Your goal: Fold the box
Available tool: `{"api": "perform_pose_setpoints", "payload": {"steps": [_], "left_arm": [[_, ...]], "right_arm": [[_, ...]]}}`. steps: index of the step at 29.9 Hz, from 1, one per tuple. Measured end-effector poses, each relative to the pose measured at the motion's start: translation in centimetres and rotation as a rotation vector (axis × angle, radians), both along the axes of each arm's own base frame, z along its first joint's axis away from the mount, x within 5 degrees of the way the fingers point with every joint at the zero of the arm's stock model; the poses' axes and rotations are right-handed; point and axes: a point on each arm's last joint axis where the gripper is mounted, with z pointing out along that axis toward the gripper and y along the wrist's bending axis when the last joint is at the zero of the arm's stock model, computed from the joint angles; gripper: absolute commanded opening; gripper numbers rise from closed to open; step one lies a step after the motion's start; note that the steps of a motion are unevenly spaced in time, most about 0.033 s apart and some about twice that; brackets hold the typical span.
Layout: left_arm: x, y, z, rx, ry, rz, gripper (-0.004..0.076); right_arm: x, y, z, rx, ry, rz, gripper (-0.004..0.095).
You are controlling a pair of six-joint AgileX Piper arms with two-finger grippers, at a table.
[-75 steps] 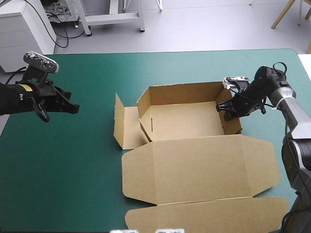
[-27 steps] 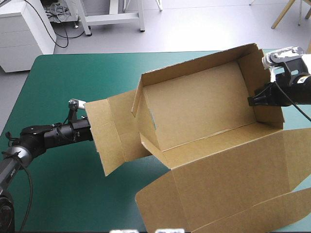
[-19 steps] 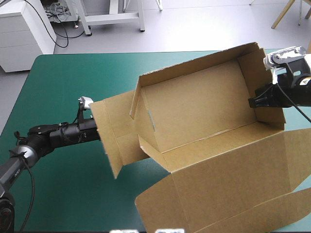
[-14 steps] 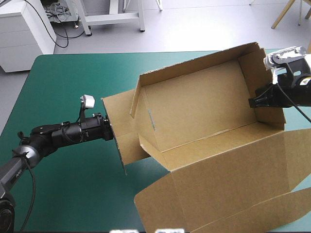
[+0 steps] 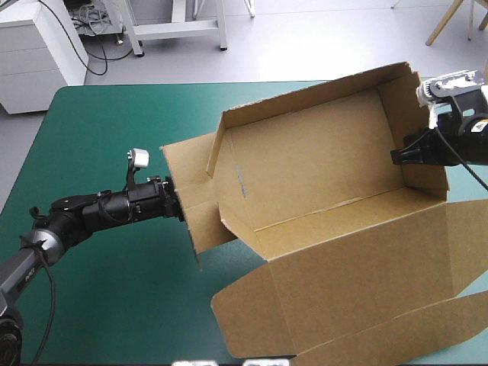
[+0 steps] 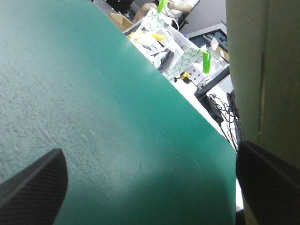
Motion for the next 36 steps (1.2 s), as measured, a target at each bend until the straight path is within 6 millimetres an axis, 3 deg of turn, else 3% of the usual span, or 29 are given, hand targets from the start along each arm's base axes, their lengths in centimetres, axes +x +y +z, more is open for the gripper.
{"api": "perform_pose_setpoints", "payload": {"steps": [10,15,27,36], "left_arm": [[-1.2,-1.7,3.6,-0.023,-0.099,-0.065,0.0703],[-2.0,-1.7,5.6,-0.043,-0.149,-0.072,0.0703],[-3.3,-1.6,7.1,-0.063,-0.175,-0.079,0.0703],[-3.1,-1.6,8.9,-0.068,-0.216,-0.080,0.0703]], "right_arm": [[0.2,-0.3,0.1,0.000,-0.020,-0.050,-0.0011],[0.5,0.6,0.2,-0.016,-0.045,-0.054,-0.0011],[0.8,4.1,0.6,-0.067,-0.111,-0.083,-0.0011],[1.1,4.5,1.1,-0.026,-0.169,-0.115,-0.0011]]}}
